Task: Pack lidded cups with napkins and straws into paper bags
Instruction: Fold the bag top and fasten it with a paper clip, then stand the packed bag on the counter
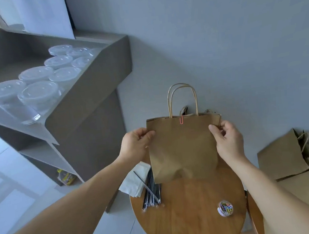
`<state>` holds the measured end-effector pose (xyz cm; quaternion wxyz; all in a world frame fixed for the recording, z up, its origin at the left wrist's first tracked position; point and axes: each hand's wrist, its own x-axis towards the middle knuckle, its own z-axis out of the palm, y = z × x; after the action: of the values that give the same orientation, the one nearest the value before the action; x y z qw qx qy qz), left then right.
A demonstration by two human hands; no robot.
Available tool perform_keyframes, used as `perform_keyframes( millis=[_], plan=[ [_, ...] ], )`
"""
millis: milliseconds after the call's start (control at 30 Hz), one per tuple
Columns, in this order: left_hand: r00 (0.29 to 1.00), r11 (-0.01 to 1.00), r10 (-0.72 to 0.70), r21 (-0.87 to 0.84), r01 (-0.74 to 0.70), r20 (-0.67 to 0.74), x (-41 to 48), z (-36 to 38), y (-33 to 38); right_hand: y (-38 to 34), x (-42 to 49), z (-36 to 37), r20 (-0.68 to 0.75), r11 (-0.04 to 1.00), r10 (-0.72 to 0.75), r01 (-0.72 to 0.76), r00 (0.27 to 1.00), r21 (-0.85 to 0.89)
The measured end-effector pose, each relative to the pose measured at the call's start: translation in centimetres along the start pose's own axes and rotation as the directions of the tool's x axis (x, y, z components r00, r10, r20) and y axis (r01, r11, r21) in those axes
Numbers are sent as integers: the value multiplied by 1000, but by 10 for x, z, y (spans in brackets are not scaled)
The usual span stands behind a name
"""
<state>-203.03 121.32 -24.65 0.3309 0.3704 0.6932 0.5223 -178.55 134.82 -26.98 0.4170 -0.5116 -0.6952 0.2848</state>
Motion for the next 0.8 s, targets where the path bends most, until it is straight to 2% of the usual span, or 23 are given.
perform_keyframes(
  millis=[100, 300, 467, 600, 800],
  plan=[
    [988, 992, 123, 26, -121, -89, -19, -45, 25, -59, -10, 7, -84, 995, -82, 86, 993, 50],
    [913, 955, 298, 88, -285, -279, -68, -153, 74, -192, -32, 28, -52, 959, -254, 259, 966, 119],
    [824, 941, 333, 111, -318, -458, -106, -250, 100, -296, -66, 61, 4, 901, -368, 356, 930, 249],
    [705, 920, 387, 190, -344, -594, -129, -327, 116, -364, -88, 100, 65, 855, -406, 353, 912, 380],
    [586, 912, 396, 229, -341, -707, -130, -426, 128, -452, -91, 167, 177, 806, -480, 352, 859, 476]
  ],
)
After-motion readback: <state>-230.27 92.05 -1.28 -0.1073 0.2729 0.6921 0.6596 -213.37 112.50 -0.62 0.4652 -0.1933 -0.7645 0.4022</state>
